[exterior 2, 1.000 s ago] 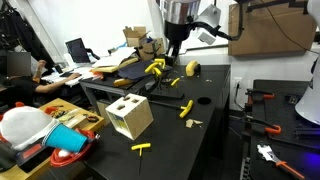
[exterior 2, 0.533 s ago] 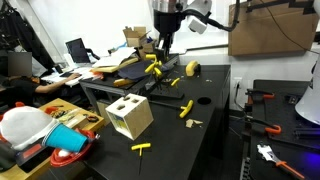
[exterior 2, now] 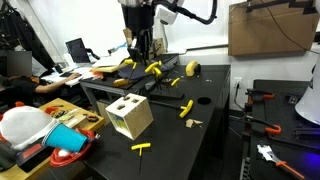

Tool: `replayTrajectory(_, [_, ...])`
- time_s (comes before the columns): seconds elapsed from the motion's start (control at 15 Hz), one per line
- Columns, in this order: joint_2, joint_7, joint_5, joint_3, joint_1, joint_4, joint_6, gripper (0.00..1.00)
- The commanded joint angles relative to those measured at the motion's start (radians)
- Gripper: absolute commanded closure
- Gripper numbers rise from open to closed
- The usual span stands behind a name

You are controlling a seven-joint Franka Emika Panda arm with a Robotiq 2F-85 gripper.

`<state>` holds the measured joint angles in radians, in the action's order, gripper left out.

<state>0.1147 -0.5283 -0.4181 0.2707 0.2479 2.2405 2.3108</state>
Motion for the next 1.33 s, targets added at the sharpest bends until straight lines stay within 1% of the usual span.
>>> replayTrajectory(0.0, [-0.139,0.095,0.114,0.009,0.001,-0.177,-0.1,0.94])
replayTrajectory(0.33, [-0.282,0.105,0.278,-0.008,0.017,-0.333,-0.2,0.94])
replayTrajectory(0.53, [-0.36,0.159,0.419,-0.033,-0.009,-0.374,-0.198,0.94])
replayTrajectory(0.8, [-0.43,0.251,0.559,-0.074,-0.051,-0.399,-0.191,0.94])
replayTrajectory(0.93, [-0.461,0.276,0.582,-0.095,-0.066,-0.42,-0.192,0.94])
replayTrajectory(1.27, [-0.518,0.293,0.574,-0.127,-0.078,-0.463,-0.176,0.94])
